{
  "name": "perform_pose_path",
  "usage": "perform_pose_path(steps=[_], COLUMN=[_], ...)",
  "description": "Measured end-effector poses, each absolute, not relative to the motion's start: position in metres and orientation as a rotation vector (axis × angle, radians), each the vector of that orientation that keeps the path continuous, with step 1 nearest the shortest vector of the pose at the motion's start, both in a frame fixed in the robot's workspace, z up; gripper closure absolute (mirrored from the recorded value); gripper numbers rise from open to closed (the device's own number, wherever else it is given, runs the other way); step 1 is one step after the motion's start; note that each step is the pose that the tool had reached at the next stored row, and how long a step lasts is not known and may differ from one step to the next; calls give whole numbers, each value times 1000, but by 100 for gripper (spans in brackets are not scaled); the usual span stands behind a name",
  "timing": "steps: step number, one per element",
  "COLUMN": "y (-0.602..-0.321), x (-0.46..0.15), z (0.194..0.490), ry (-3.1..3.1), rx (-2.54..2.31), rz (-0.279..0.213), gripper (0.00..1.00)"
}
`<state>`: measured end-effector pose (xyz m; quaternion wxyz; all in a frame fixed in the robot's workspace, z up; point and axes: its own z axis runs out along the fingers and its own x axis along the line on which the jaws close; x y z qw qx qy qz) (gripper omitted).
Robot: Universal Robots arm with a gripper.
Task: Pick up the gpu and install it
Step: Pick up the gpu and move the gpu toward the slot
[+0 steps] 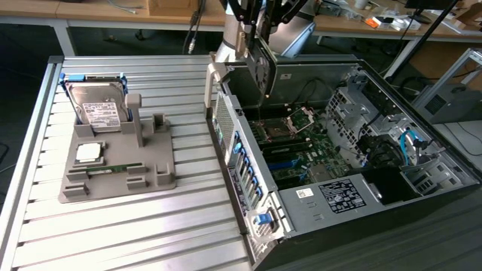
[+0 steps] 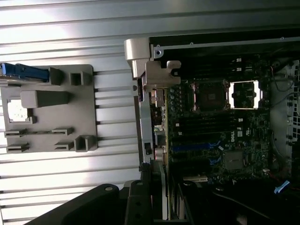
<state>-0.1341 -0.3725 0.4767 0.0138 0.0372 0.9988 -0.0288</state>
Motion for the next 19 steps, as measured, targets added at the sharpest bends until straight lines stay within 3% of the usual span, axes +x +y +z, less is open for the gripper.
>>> perform_pose_path(steps=[19], y=[-373], x=[-117], z=[458], ry=[3110], rx=[116], rz=[-98], gripper=[73])
